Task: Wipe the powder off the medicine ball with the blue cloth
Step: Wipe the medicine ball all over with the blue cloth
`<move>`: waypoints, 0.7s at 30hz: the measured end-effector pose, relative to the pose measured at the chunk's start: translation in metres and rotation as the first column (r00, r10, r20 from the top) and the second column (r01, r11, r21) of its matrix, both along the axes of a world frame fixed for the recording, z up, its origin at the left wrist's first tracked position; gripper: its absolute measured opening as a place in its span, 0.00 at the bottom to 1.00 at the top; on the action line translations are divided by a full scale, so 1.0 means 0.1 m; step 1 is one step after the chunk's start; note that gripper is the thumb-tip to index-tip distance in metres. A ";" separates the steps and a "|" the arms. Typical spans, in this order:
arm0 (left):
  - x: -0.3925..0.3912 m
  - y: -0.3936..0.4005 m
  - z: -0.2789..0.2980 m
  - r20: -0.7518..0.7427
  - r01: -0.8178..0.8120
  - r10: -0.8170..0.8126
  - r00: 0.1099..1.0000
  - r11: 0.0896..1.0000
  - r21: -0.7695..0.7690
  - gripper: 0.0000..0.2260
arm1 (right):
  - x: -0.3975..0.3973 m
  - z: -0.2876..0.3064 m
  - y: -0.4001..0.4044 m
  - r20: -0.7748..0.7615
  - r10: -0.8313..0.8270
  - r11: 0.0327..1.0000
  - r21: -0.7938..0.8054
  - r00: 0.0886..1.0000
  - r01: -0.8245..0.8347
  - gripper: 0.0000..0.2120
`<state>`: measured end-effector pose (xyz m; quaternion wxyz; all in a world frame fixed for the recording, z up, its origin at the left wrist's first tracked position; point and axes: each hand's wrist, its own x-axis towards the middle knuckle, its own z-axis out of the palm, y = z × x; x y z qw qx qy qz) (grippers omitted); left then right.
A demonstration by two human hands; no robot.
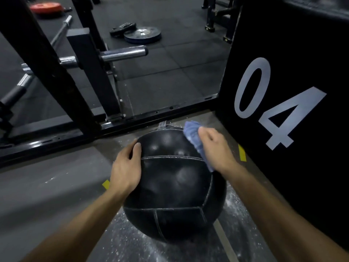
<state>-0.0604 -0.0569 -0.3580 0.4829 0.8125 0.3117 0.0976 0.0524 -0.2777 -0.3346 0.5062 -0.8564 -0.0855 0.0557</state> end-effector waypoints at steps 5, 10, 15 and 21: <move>0.11 0.15 -0.02 -0.004 -0.019 0.019 1.000 0.999 -0.038 0.19 | -0.67 -0.03 0.16 0.504 0.409 0.898 -0.371 0.761 -0.237 0.23; 0.02 0.24 -0.12 0.062 -0.001 0.007 0.998 0.995 -0.101 0.18 | -0.99 -0.15 0.15 0.527 0.600 0.758 -0.616 0.602 -0.215 0.28; -0.04 0.22 -0.19 0.060 -0.012 0.017 0.998 0.997 -0.081 0.20 | -0.40 -0.05 0.02 0.312 0.104 0.911 -0.411 0.944 0.035 0.23; -0.19 -0.11 -0.15 0.142 -0.040 0.037 0.989 0.999 0.018 0.18 | 0.43 -0.08 -0.15 -0.356 -0.084 0.965 -0.260 0.931 -0.013 0.19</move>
